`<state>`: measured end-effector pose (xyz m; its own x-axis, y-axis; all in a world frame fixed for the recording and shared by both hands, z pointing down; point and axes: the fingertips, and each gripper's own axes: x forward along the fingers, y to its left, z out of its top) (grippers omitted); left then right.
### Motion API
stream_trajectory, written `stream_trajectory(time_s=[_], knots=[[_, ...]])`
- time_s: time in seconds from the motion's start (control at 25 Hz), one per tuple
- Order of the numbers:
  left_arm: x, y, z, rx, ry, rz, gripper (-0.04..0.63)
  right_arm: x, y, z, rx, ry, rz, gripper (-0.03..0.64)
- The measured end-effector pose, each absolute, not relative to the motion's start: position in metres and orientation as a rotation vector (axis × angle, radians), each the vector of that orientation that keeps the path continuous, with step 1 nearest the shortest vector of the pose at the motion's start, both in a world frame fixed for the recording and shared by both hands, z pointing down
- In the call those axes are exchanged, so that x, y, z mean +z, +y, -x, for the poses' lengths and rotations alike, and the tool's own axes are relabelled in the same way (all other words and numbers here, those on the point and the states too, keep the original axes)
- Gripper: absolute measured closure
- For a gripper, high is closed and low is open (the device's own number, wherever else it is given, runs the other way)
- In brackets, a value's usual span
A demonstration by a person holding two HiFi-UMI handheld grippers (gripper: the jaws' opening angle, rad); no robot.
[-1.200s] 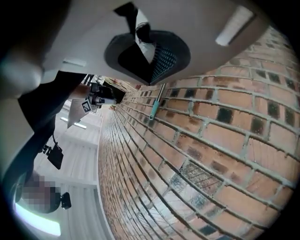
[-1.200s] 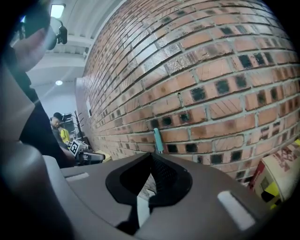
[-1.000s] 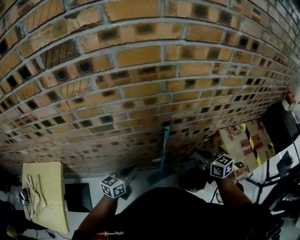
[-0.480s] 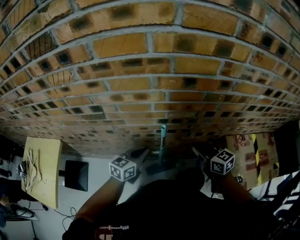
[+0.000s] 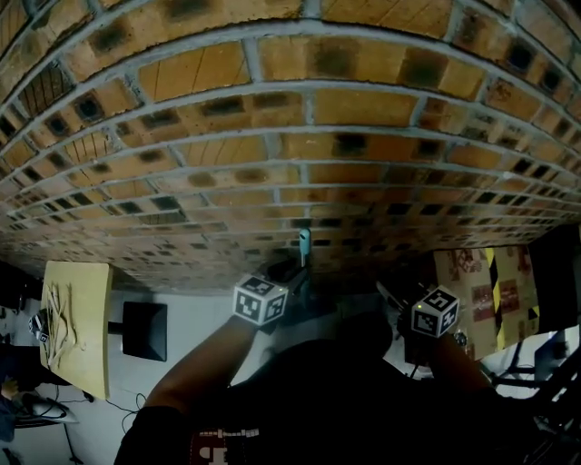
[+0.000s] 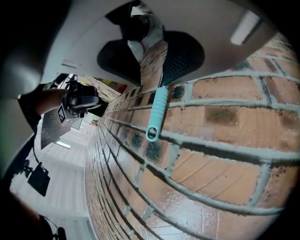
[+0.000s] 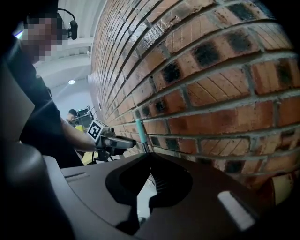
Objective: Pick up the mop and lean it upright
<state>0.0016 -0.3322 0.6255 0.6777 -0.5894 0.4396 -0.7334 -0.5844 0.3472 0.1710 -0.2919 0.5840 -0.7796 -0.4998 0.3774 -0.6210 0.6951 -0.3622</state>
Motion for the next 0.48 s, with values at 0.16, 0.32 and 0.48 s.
stream_trajectory(time_s=[0.16, 0.32, 0.48], knots=[[0.651, -0.339, -0.01, 0.463, -1.035, -2.325, 0.451, 0.587, -0.287, -0.177, 0.718, -2.638, -0.923, 0.603], [0.671, -0.347, -0.017, 0.519, -1.059, -2.258, 0.426, 0.59, -0.282, -0.183, 0.721, -2.623, -0.942, 0.603], [0.677, -0.358, -0.017, 0.546, -1.128, -2.215, 0.42, 0.592, -0.279, -0.191, 0.731, -2.609, -0.975, 0.603]])
